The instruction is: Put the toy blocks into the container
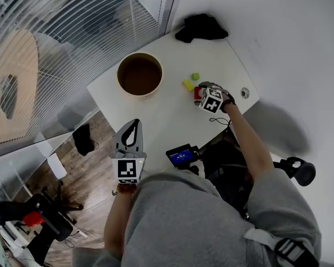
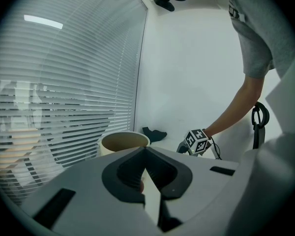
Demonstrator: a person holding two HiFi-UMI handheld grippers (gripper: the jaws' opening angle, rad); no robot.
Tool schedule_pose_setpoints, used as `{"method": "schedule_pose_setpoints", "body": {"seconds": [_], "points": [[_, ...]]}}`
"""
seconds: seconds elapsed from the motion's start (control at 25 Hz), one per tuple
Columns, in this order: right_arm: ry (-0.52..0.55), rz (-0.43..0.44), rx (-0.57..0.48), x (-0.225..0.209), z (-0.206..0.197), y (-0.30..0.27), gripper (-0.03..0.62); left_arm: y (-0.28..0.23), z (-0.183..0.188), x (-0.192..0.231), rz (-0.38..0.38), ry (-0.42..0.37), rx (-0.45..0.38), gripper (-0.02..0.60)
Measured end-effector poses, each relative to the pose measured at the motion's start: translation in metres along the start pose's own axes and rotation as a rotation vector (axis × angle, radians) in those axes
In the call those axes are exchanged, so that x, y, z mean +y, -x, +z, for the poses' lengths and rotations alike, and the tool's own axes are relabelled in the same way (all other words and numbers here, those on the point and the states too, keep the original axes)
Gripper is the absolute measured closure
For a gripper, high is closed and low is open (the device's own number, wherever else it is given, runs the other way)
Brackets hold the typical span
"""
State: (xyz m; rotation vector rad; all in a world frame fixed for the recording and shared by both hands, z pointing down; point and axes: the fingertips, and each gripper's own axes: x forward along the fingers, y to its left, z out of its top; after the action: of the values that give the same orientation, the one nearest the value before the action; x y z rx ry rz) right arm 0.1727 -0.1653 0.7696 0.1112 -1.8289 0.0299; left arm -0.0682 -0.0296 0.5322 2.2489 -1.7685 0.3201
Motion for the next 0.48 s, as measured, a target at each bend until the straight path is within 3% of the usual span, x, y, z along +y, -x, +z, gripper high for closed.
{"method": "schedule_pose_setpoints", "body": {"seconds": [0.48], "points": [[-0.018, 0.004, 0.024, -0.0008, -0.0041, -0.0092, 0.237, -0.0022, -0.0023, 0.0026, -0.002, -0.005, 0.008, 0.574]]}}
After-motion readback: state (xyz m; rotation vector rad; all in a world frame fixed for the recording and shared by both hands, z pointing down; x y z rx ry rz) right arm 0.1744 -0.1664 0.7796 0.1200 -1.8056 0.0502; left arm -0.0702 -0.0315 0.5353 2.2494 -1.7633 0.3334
